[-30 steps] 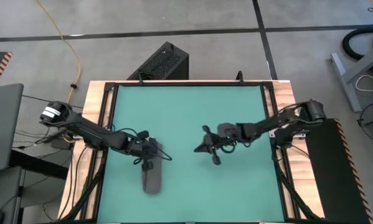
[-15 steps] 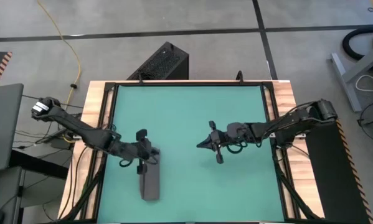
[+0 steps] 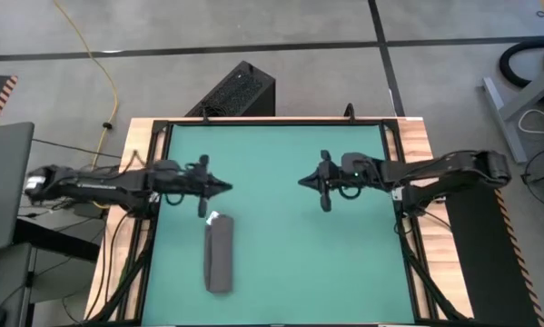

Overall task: Roll towel into tight, uniform cylinder
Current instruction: Return to Home Position

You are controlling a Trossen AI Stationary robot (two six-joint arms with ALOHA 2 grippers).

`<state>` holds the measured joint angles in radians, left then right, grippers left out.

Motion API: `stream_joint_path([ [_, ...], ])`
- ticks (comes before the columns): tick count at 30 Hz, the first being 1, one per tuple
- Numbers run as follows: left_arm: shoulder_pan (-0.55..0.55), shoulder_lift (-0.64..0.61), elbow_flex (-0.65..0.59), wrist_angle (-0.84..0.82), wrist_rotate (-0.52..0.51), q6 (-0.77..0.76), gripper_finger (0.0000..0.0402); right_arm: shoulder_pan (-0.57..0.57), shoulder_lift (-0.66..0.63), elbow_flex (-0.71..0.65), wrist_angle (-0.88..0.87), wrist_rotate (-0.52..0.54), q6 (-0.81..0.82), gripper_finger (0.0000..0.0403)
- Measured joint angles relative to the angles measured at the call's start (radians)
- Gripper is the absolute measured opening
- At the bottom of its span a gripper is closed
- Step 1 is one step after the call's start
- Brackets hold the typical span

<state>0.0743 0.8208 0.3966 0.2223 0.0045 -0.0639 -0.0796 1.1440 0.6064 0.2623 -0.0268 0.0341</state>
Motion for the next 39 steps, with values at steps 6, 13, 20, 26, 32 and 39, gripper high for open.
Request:
stream_joint_path([
  [6, 0.063, -0.332, -0.171, 0.005, 0.011, -0.076, 0.0000, -0.058, -0.094, -0.146, 0.105, -0.004, 0.019, 0.0027],
  [13, 0.062, -0.676, -0.346, -0.050, -0.015, -0.179, 0.0000, -0.186, -0.242, -0.449, 0.477, -0.001, 0.146, 0.0028],
  [20, 0.062, -0.815, -0.287, -0.355, -0.016, -0.202, 0.0000, -0.304, -0.443, -0.597, 0.408, -0.019, 0.177, 0.0028],
  [26, 0.062, -0.819, -0.215, -0.480, 0.006, -0.159, 0.0000, -0.387, -0.606, -0.596, 0.142, -0.174, 0.258, 0.0028],
  [32, 0.061, -0.818, -0.238, -0.494, 0.047, -0.181, 0.0000, -0.379, -0.732, -0.596, -0.044, -0.052, 0.253, 0.0028],
  [39, 0.061, -0.816, -0.238, -0.501, -0.005, -0.198, 0.0000, -0.379, -0.749, -0.596, -0.152, -0.027, 0.255, 0.0028],
])
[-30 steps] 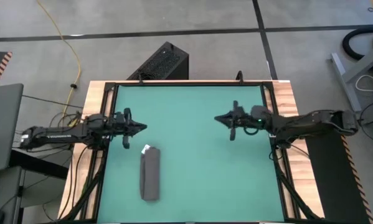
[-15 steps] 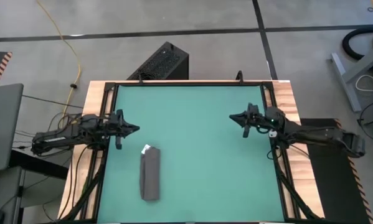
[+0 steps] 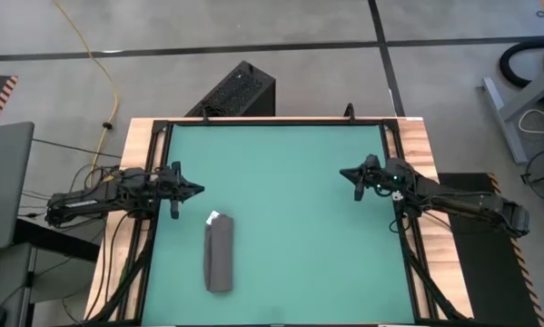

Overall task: Roll towel into tight, uniform cylinder
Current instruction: Return to Home Position

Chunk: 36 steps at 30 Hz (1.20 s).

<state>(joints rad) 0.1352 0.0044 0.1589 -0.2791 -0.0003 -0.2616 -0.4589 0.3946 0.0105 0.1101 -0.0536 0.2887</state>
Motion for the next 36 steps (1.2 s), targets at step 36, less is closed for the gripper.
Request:
stream_joint_path([
  [36, 0.000, 0.009, -0.142, 0.285, -0.014, 0.015, 0.0000, 0.000, 0.000, 0.000, -0.071, 0.001, 0.000, 0.0028],
])
